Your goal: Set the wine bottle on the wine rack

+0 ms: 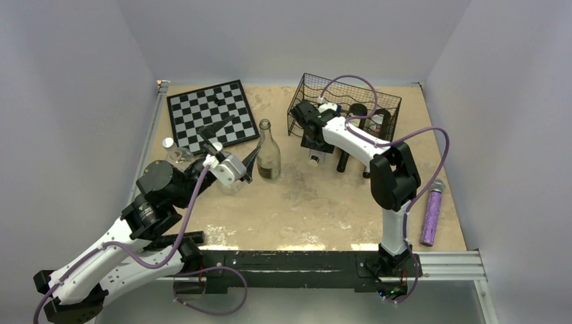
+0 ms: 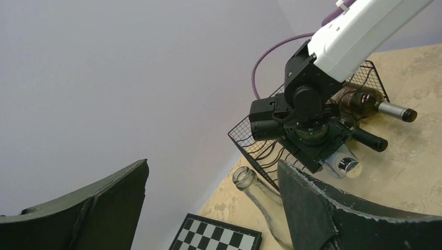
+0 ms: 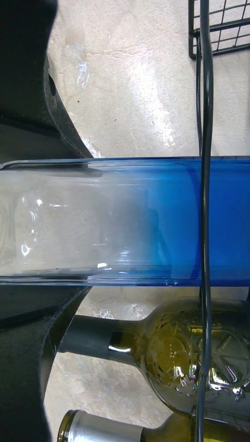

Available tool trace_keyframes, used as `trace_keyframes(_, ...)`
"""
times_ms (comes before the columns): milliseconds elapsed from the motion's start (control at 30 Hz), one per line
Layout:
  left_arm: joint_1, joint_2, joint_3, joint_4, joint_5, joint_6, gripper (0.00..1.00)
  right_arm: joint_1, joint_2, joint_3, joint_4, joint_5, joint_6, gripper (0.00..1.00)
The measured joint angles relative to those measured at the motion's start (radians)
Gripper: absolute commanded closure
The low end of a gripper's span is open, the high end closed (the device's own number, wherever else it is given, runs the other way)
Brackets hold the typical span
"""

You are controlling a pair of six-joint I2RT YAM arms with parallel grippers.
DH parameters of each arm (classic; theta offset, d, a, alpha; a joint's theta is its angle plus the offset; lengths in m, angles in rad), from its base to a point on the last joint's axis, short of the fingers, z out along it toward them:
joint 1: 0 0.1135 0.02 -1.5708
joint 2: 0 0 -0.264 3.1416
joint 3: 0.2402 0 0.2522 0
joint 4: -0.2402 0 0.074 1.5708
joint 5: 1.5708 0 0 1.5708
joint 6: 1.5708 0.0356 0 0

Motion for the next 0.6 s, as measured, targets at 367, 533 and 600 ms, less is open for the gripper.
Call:
trace_keyframes(367,0.0,-0.01,0.015,-0.043,0.034,0.001,0.04,0.0,0.0,-0.022,0.001,-0.022,-0.002,0.63)
trace_keyframes(533,0.0,-0.016,0.026,-0.073,0.071,0.002,0.04,0.0,0.0,-0.022,-0.011,-0.039,-0.005,0.55)
trace_keyframes(600,0.0,-0.02,0.026,-0.082,0.082,0.002,0.04,0.0,0.001,-0.022,-0.016,-0.043,-0.006,0.54)
